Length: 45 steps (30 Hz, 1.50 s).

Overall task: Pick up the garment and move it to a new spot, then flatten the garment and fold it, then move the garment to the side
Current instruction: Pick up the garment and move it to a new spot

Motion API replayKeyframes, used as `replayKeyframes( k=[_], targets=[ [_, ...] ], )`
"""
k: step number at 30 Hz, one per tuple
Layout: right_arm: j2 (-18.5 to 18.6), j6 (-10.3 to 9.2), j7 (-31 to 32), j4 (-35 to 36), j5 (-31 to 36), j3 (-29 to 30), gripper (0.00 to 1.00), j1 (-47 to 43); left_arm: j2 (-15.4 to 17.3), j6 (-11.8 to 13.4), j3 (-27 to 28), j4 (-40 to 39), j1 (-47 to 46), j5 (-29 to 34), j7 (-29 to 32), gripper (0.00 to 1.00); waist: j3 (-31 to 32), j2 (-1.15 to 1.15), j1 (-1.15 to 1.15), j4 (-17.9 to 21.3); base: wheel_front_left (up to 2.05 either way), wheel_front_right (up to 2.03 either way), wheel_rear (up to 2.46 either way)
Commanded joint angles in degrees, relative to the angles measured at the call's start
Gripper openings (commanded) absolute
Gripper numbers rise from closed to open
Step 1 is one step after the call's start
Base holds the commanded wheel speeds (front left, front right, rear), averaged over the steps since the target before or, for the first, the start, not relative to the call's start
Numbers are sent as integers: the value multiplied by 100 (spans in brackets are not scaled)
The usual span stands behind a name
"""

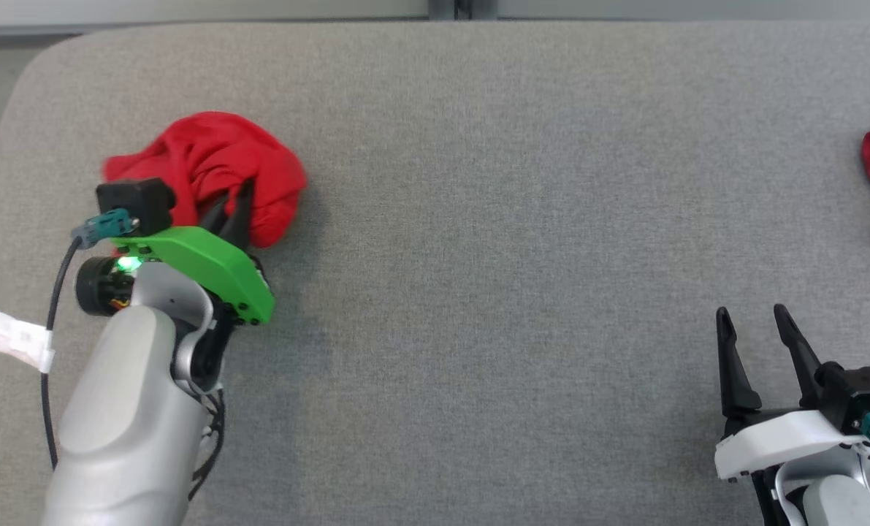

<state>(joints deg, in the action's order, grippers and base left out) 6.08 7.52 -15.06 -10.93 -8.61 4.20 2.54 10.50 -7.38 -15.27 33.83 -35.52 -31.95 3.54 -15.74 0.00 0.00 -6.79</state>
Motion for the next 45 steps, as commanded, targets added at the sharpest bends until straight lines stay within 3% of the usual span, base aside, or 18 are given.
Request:
replayKeyframes(
  k=[1,4,9,14,18,23,27,31,34,35,36,37,38,45],
  targets=[
    [-34,-6,-15,-17,19,22,100,-132,28,-16,-141,-431,216,-178,139,0,733,0,0,33,0,0,0],
    [-97,-6,-14,-19,35,81,100,-265,-61,-17,-483,-1785,636,-661,611,0,965,0,0,146,0,0,0],
    [-166,-6,-14,-8,42,120,100,-360,-525,41,-892,-3605,1344,-1917,1524,0,1105,0,0,451,0,0,0],
    [-228,-6,-14,8,0,135,100,-331,-734,581,-1540,-4816,1809,-2872,2004,0,1050,0,0,871,0,0,0],
    [-256,-6,-14,-4,-27,162,100,-291,-749,1129,-1779,-5189,1810,-3506,1762,0,939,0,0,1185,0,0,0],
    [-275,-6,-14,-37,-71,131,100,-171,-745,1618,-1750,-4461,1367,-3658,1244,0,751,0,0,1544,0,0,0],
    [-290,-6,-14,-81,-105,95,100,-89,-711,1796,-1416,-2909,1025,-3534,871,0,633,0,0,1785,0,0,0],
    [-299,-6,-14,-136,-136,31,100,-36,-580,1810,-941,-1297,709,-3453,393,0,554,0,0,1971,0,0,0],
    [-303,-6,-14,-164,-138,30,100,-34,-514,1644,-776,-360,533,-3368,50,0,525,0,0,2016,0,0,0],
    [-306,-6,-14,-178,-133,32,100,-48,-518,1555,-719,-61,481,-3386,-69,13,522,0,0,2018,0,0,0],
    [-305,-6,-14,-193,-131,40,100,-56,-515,1477,-681,145,432,-3391,-160,38,520,0,0,2011,0,0,0],
    [-306,-6,-14,-211,-125,56,100,-75,-510,1380,-675,381,382,-3335,-273,73,527,0,0,1991,0,0,0],
    [-306,-6,-14,-223,-117,69,100,-93,-509,1311,-681,558,358,-3322,-342,100,538,0,0,1968,0,0,0],
    [-302,-6,-14,-199,-8,117,100,-217,-413,816,-962,1220,449,-2798,-1312,100,791,0,0,1736,0,0,0]
  ],
)
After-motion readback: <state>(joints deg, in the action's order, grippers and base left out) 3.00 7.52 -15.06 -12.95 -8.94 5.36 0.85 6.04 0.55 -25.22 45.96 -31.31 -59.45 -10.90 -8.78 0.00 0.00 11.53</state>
